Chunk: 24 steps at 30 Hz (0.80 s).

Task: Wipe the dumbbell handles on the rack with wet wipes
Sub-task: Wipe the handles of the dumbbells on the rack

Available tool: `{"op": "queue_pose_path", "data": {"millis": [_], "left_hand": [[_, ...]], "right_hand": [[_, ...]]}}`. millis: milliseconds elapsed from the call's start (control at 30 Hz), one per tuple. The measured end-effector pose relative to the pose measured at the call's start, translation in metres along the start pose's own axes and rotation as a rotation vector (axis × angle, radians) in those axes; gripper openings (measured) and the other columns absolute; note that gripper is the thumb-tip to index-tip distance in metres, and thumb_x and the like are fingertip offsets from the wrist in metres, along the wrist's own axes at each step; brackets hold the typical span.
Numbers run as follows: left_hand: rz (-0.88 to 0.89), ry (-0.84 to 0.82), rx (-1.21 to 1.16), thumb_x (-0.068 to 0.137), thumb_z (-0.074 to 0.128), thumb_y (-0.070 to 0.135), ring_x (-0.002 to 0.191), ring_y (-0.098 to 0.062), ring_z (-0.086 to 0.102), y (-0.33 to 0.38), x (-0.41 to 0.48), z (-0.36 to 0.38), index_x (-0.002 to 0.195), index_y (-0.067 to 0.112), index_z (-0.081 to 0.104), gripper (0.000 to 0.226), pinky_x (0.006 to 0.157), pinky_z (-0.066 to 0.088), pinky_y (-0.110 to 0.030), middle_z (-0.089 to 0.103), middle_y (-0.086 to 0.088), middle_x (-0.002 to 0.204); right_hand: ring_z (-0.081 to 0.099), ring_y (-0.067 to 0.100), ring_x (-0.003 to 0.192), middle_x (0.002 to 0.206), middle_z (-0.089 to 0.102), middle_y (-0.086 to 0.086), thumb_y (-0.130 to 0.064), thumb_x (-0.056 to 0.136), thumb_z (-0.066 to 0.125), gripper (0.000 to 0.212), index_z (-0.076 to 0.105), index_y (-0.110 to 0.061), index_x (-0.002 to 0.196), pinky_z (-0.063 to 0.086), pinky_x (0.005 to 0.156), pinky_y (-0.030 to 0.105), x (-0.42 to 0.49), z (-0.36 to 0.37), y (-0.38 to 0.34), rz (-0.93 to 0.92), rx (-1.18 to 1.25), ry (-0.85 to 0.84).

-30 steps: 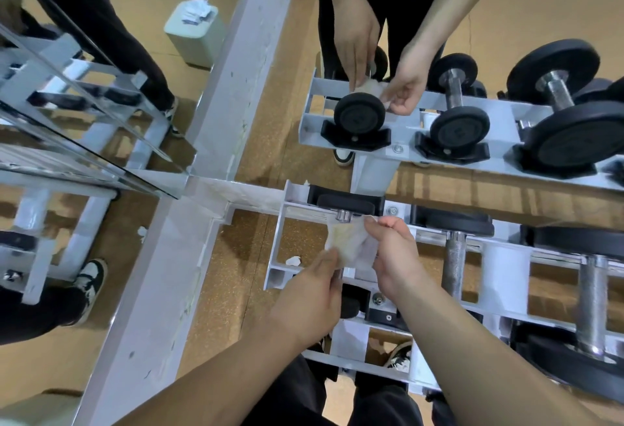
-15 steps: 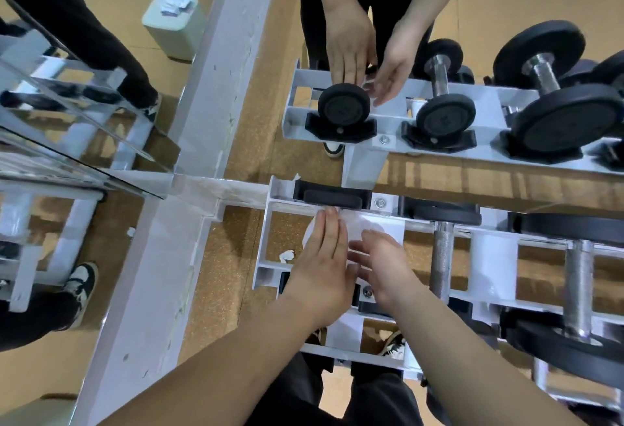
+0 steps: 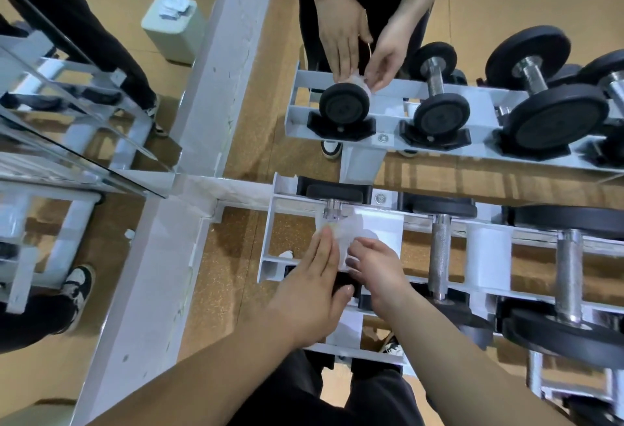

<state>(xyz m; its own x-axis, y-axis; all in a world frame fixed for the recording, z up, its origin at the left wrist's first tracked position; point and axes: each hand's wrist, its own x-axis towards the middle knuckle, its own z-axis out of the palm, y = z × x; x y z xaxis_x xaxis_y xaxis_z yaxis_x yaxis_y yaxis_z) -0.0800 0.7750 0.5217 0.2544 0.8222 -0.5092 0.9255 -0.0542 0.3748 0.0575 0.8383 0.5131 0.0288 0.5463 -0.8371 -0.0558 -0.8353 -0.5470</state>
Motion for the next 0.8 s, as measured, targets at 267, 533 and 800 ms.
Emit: {"op": "queue_pose_path", "data": {"millis": [267, 533, 800], "left_hand": [[0.006, 0.0, -0.163, 0.11, 0.025, 0.048, 0.159, -0.015, -0.009, -0.009, 0.009, -0.014, 0.164, 0.016, -0.009, 0.072, 0.125, 0.002, -0.026, -0.029, -0.001, 0.168], [-0.086, 0.018, -0.287, 0.109, 0.027, 0.05, 0.153, -0.018, 0.03, -0.017, -0.021, 0.005, 0.164, 0.033, 0.02, 0.058, 0.121, 0.033, -0.037, 0.019, 0.005, 0.171], [-0.172, 0.36, -0.319, 0.104, 0.046, 0.028, 0.141, -0.014, 0.043, -0.023, -0.029, 0.003, 0.15, 0.027, 0.048, 0.045, 0.11, 0.047, -0.035, 0.035, 0.011, 0.158]], "right_hand": [[0.066, 0.019, 0.075, 0.075, 0.07, 0.004, -0.007, 0.096, 0.065, 0.015, 0.07, -0.014, 0.084, 0.056, 0.067, 0.029, -0.011, 0.005, 0.005, -0.028, -0.074, -0.059], [0.063, 0.021, 0.076, 0.082, 0.069, 0.007, -0.016, 0.091, 0.077, 0.01, 0.073, -0.008, 0.09, 0.054, 0.072, 0.035, -0.003, 0.005, 0.015, -0.098, -0.278, 0.038], [0.051, 0.015, 0.06, 0.065, 0.055, 0.001, -0.015, 0.083, 0.087, 0.026, 0.062, -0.011, 0.077, 0.046, 0.058, 0.028, 0.0, -0.003, 0.017, -0.142, -0.476, -0.036]]}}
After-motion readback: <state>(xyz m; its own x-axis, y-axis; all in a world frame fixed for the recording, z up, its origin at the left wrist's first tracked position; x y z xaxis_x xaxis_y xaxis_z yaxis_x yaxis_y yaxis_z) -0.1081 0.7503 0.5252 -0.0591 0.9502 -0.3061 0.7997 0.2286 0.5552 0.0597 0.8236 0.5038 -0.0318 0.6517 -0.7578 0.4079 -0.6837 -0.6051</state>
